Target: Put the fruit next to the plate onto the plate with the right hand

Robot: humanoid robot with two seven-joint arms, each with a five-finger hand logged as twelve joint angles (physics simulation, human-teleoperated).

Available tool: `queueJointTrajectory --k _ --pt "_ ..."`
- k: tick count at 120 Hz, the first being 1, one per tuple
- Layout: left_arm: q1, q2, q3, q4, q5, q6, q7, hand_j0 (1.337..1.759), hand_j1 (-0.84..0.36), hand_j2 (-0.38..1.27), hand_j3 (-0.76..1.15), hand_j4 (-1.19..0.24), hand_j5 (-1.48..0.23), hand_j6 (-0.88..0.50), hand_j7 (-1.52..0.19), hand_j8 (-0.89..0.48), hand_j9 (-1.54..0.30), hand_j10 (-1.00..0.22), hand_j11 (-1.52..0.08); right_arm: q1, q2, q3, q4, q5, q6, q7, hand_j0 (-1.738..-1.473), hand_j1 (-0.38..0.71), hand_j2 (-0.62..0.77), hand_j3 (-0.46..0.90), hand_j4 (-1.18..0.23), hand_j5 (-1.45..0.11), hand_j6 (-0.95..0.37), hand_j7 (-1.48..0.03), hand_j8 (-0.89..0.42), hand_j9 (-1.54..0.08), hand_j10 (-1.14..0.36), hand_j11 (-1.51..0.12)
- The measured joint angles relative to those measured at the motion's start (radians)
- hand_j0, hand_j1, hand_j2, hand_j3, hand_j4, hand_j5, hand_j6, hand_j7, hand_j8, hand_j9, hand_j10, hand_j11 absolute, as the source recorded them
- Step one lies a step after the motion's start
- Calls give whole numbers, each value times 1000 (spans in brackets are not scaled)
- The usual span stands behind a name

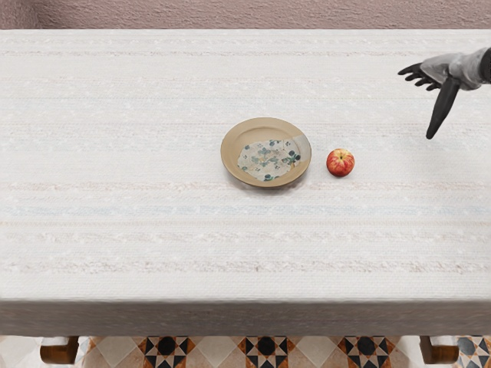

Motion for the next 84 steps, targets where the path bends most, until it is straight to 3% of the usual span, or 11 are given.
queueJointTrajectory --k 23,33,42,60,66,73,84 --pt "0 0 0 0 0 0 0 1658 349 0 0 0 0 0 0 0 0 0 0 -3 27 2 -4 5 0 -8 -1658 -327 -4 0 -21 -24 -22 -24 -21 -24 -20 -24" --pt "0 0 0 0 0 0 0 1658 349 0 0 0 0 0 0 0 0 0 0 8 45 2 -6 6 0 -52 -1658 -327 -4 0 -21 -25 -22 -24 -21 -25 -20 -25" --pt "0 0 0 0 0 0 0 1658 349 0 0 0 0 0 0 0 0 0 0 28 62 1 -2 3 0 -117 -1658 -310 -6 0 -35 -42 -35 -42 -35 -42 -34 -42" --pt "0 0 0 0 0 0 0 1658 349 0 0 0 0 0 0 0 0 0 0 87 108 -13 51 -8 0 -213 -1658 -286 -10 0 -54 -69 -55 -68 -54 -68 -54 -68" --pt "0 0 0 0 0 0 0 1658 349 0 0 0 0 0 0 0 0 0 0 92 78 26 143 -7 0 -228 -1658 -292 -10 0 -50 -62 -50 -62 -50 -62 -49 -62" --pt "0 0 0 0 0 0 0 1658 349 0 0 0 0 0 0 0 0 0 0 99 -27 78 365 -5 0 -248 -1658 -297 -9 0 -45 -56 -46 -56 -45 -56 -44 -56" --pt "0 0 0 0 0 0 0 1658 349 0 0 0 0 0 0 0 0 0 0 129 -171 117 673 -7 -35 -346 -1658 -303 -8 0 -40 -50 -41 -50 -40 -50 -40 -50"
